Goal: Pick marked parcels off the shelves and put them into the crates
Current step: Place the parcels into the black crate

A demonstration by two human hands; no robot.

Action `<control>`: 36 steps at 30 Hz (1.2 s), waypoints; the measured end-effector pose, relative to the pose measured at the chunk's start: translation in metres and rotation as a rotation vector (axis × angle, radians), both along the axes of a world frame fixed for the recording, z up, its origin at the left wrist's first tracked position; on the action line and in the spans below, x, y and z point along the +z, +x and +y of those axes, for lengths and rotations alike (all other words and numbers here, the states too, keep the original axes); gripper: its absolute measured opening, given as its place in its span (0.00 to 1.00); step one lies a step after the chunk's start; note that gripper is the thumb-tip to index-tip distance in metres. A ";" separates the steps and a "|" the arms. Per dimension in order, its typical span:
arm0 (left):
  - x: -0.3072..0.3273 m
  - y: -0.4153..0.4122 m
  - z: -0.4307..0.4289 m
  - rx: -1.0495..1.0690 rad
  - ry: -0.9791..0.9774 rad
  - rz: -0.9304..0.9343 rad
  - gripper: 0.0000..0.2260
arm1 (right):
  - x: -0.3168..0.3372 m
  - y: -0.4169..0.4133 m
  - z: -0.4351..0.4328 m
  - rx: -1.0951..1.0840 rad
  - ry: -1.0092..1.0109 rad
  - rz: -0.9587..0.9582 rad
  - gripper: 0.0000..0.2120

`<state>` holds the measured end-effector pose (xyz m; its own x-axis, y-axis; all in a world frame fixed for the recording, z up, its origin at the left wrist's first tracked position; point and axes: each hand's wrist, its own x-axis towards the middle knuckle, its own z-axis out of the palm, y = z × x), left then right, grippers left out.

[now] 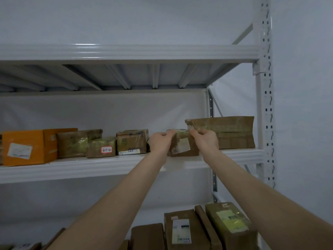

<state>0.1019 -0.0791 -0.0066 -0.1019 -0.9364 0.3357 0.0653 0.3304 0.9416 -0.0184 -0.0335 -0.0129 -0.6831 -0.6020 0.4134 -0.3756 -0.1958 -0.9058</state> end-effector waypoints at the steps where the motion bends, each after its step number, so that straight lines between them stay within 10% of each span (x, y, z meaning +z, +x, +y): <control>1: 0.000 0.001 0.005 -0.025 0.023 0.028 0.09 | 0.001 -0.002 0.002 0.040 -0.015 -0.050 0.15; 22: 0.003 0.005 0.061 -0.084 -0.270 0.018 0.14 | -0.006 -0.001 0.038 0.437 -0.128 -0.137 0.27; 36: 0.025 -0.009 0.013 -0.013 -0.133 -0.123 0.12 | 0.029 -0.006 0.027 -0.092 0.117 0.569 0.17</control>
<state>0.0927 -0.0666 0.0184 -0.1620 -0.8829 0.4408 -0.0424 0.4525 0.8908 -0.0240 -0.0063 0.0164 -0.4246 -0.6146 0.6649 -0.8200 -0.0503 -0.5701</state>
